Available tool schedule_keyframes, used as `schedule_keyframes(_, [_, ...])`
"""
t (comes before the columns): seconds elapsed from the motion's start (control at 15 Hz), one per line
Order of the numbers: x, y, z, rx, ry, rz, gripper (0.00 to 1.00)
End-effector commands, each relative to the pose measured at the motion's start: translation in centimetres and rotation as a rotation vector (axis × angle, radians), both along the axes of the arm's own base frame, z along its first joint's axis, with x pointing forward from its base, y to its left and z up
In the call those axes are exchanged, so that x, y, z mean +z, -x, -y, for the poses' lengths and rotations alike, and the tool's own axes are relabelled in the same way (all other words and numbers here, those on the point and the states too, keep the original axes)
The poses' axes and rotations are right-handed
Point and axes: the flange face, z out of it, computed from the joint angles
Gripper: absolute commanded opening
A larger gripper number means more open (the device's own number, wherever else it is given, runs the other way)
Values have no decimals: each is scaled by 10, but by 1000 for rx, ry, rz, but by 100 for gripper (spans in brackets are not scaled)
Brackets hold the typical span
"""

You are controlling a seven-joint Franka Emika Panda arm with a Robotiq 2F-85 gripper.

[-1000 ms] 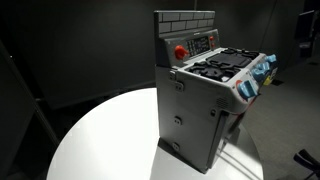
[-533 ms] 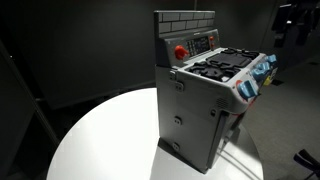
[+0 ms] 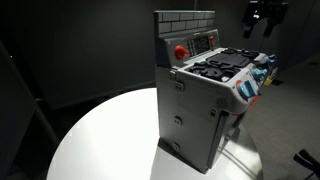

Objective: Press the top button on the right side of the stove

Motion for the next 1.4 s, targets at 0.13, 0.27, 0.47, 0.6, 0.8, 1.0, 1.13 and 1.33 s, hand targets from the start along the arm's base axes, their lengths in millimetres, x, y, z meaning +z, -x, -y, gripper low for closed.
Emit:
schedule_keyframes(0.13, [-4,-48,-1,-46,36,50,100])
schedule_keyframes(0.27, [-8,-59,-1,-53,42,59,100])
schedule_keyframes(0.47, [-11,-74,0,-63,53,77,100])
schedule_keyframes(0.6, [-11,-82,-1,-63,53,91,100])
schedule_keyframes(0.8, [-12,-91,-4,-58,52,106,100])
schedule_keyframes(1.0, [-13,-98,-6,-53,51,115,100])
schedule_keyframes(1.13, [-13,-102,-7,-49,49,119,100])
schedule_keyframes(1.33, [-13,-108,-9,-44,45,124,100])
